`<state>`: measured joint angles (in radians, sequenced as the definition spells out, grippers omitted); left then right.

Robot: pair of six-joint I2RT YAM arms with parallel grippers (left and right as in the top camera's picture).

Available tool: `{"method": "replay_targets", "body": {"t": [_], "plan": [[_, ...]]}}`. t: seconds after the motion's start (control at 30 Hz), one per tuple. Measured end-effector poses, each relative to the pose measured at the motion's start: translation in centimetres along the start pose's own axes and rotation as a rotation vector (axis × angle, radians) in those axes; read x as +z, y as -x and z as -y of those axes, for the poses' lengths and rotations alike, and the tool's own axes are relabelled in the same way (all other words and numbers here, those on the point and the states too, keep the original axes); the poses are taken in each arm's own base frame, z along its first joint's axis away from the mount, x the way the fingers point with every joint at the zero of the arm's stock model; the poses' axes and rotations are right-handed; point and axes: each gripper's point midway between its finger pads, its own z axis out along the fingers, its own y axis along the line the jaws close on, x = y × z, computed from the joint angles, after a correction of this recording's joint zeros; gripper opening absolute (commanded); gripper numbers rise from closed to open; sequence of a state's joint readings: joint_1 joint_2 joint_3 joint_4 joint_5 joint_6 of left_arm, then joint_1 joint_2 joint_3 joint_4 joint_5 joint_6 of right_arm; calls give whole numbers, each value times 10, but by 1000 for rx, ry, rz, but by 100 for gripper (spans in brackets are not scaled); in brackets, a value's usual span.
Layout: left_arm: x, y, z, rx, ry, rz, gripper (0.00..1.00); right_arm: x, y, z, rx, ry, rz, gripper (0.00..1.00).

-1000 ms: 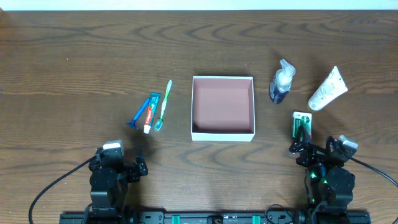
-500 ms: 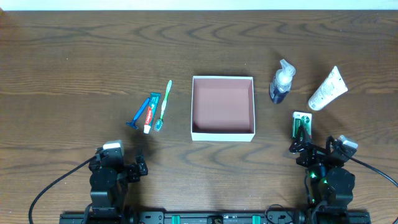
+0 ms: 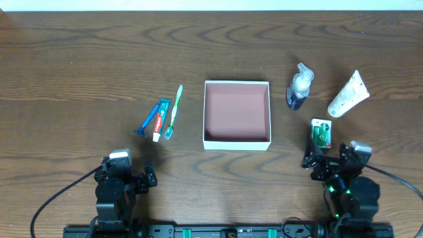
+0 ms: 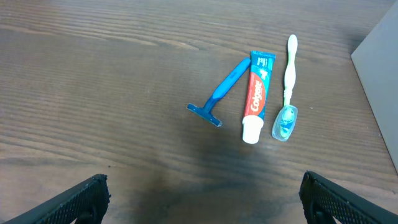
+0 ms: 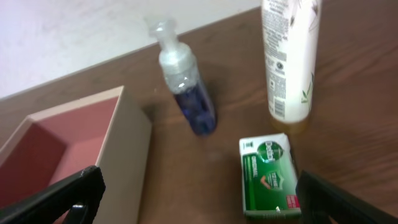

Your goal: Pack container

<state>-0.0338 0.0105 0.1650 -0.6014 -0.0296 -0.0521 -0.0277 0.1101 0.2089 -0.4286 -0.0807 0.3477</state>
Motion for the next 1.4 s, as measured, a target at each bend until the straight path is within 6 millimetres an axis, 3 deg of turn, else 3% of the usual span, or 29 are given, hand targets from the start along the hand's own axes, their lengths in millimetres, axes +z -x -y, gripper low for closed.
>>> {"method": "replay_targets", "body": {"t": [0.17, 0.3, 0.43, 0.63, 0.7, 0.83, 1.0, 1.2, 1.4], "plan": [[0, 0, 0, 0, 0, 0, 98, -17, 52, -24, -55, -3, -66, 99], [0, 0, 0, 0, 0, 0, 98, -12, 83, -38, -81, -27, -202, 99], [0, 0, 0, 0, 0, 0, 98, 9, 107, -58, -110, -26, -368, 99], [0, 0, 0, 0, 0, 0, 98, 69, 137, -99, -203, 11, -499, 99], [0, 0, 0, 0, 0, 0, 98, 96, 137, -104, -233, -10, -540, 99], [0, 0, 0, 0, 0, 0, 98, 137, 121, -97, -267, -74, -620, 99], [0, 0, 0, 0, 0, 1, 98, 172, 82, -72, -294, -168, -737, 98], [0, 0, 0, 0, 0, 1, 98, 185, 46, -47, -315, -263, -852, 96], [0, 0, 0, -1, 0, 0, 98, 181, 34, -37, -299, -315, -904, 80]]}}
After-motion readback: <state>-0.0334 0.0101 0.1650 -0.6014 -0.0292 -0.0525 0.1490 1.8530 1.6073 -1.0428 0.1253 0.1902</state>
